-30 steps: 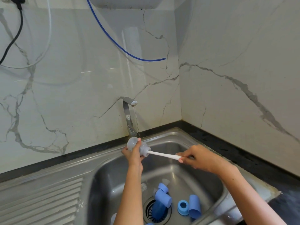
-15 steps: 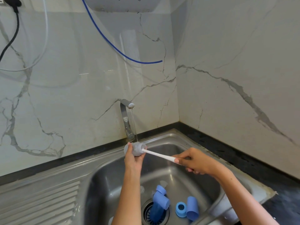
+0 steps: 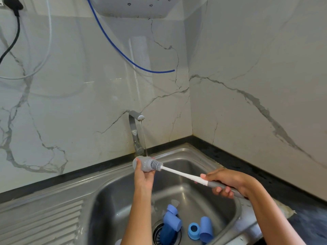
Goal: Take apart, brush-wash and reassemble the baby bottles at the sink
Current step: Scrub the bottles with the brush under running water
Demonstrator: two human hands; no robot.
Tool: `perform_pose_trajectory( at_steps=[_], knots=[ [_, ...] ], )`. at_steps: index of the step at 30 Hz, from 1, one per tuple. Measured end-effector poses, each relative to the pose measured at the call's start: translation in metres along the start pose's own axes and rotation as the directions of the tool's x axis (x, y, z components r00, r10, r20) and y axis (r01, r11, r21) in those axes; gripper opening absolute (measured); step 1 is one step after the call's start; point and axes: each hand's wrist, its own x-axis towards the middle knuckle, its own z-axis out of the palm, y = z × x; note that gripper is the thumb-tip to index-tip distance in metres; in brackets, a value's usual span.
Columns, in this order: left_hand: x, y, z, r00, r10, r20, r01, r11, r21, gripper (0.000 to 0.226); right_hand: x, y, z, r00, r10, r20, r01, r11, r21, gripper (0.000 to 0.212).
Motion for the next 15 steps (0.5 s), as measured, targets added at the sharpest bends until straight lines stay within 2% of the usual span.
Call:
perform_pose_trajectory(
  at_steps=[4, 7, 11, 15],
  knots=[
    [0.007, 0.014, -0.019, 0.976, 0.144, -0.165, -0.147, 0.989, -0.004, 0.071, 0.007, 0.007, -0.008, 0.999, -0.015, -0.053, 0.019, 0.996, 0.088, 0.031],
    [0.004, 0.006, -0.011, 0.943, 0.252, -0.219, -0.208, 0.957, 0.204, 0.075, 0.018, 0.008, 0.003, 0.980, -0.001, -0.200, 0.025, 0.993, 0.114, 0.030],
    [-0.015, -0.017, 0.006, 0.961, 0.260, -0.093, -0.165, 0.811, 0.561, 0.072, 0.031, 0.003, 0.026, 0.948, 0.019, -0.316, 0.001, 0.998, 0.065, 0.030],
    [-0.040, -0.017, 0.010, 0.950, 0.304, 0.076, -0.271, 0.676, 0.685, 0.069, 0.035, -0.003, 0.042, 0.926, 0.010, -0.378, 0.004, 0.999, 0.037, 0.033]
  ],
)
